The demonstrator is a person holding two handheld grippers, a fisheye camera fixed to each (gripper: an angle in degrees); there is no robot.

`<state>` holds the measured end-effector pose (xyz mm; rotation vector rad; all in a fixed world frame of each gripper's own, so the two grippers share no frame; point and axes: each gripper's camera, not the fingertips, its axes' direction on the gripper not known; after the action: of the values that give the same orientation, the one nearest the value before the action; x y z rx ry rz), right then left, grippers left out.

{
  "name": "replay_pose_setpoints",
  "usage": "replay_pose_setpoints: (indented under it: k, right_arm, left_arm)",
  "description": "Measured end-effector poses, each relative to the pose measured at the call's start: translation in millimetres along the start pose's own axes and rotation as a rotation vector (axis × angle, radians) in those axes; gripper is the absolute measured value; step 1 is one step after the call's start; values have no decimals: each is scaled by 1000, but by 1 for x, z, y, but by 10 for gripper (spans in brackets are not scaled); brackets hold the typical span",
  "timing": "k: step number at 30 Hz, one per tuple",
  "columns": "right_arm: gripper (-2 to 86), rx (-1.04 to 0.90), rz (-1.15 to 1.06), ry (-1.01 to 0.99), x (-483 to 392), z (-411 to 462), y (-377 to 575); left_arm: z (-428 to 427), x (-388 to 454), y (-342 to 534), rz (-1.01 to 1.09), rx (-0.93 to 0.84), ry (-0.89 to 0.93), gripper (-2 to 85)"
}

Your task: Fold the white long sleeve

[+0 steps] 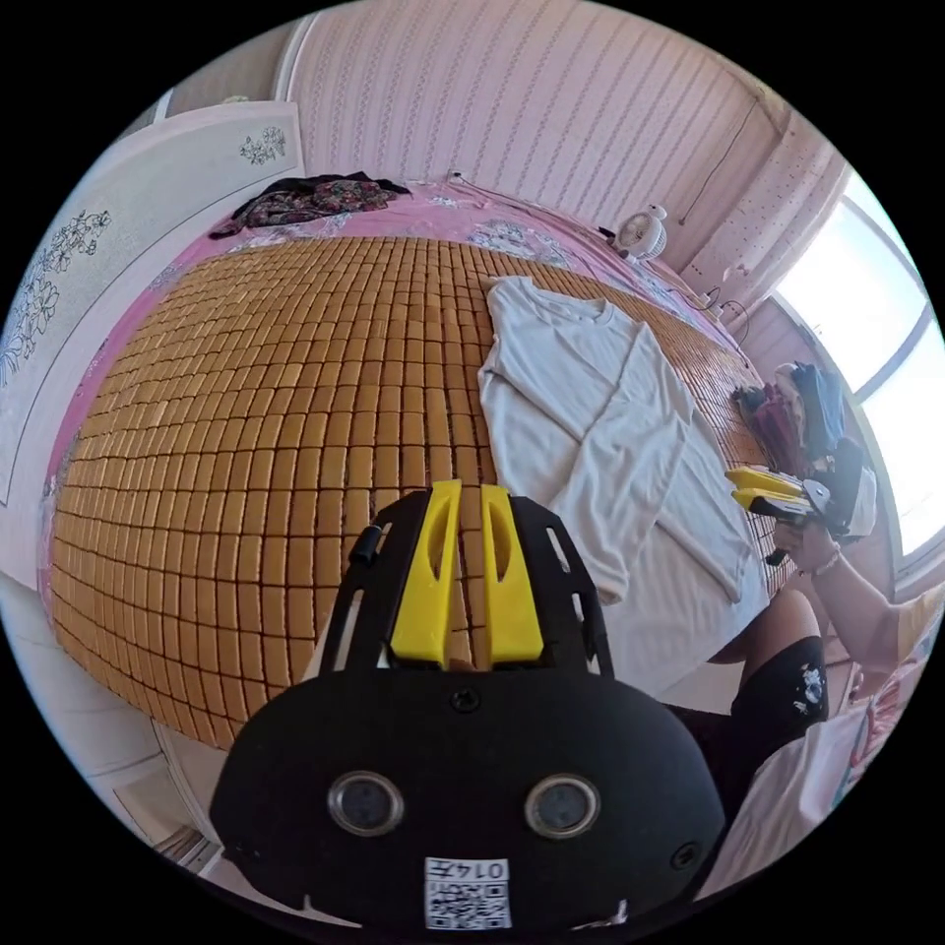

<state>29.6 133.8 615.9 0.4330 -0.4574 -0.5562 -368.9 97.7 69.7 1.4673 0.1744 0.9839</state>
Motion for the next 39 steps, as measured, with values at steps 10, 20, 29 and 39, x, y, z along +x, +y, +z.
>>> replay_pose_setpoints:
  k: [10, 20, 29, 39]
  right_arm:
    - [127, 65, 272, 326, 193, 17, -128]
    - [50, 93, 451, 285, 291, 55, -181]
    - [15, 234, 335, 234, 278, -19, -194]
    - [32, 331, 58, 19, 134, -178, -84]
  left_arm:
    - [66, -22, -168, 84, 82, 241, 43]
    - [144, -19, -267, -59, 51, 208, 58]
    - [101, 9, -284, 57, 98, 151, -10]
    - [-82, 29, -121, 284, 240, 397, -8]
